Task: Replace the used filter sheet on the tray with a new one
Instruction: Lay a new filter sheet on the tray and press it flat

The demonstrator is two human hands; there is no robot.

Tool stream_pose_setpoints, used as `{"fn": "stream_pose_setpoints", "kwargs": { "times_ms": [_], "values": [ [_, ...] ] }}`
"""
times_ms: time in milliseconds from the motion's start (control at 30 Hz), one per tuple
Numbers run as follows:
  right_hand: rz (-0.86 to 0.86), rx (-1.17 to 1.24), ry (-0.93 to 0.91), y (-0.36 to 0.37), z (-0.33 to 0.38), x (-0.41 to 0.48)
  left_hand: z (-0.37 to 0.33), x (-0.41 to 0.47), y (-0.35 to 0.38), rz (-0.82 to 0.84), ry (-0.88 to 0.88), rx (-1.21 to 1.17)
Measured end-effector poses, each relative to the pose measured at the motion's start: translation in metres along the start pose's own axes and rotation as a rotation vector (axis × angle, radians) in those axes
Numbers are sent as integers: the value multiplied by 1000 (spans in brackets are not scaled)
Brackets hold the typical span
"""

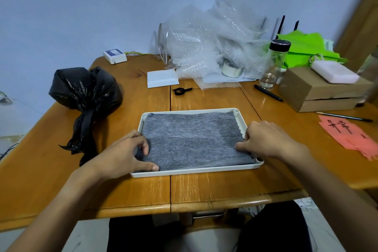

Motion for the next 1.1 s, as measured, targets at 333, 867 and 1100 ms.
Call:
{"fn": "stream_pose_setpoints", "kwargs": {
  "times_ms": [333,867,1100],
  "values": [
    [5,107,8,7,-6,2,11,4,4,-83,39,-142],
    [6,7,-345,20,14,-8,-36,15,-4,-206,87,441],
    [68,305,-521,28,20,-11,-19,44,17,121,-111,516]
  ]
}}
Point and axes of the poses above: each hand's wrist, its own x-axis towards the middle knuckle, its own y-axis out of the palm, z = x × y, the point moved 3 cm from there along x, towards the middle knuckle, and after that the axes turned 12 degrees about z, right-handed, at the moved point
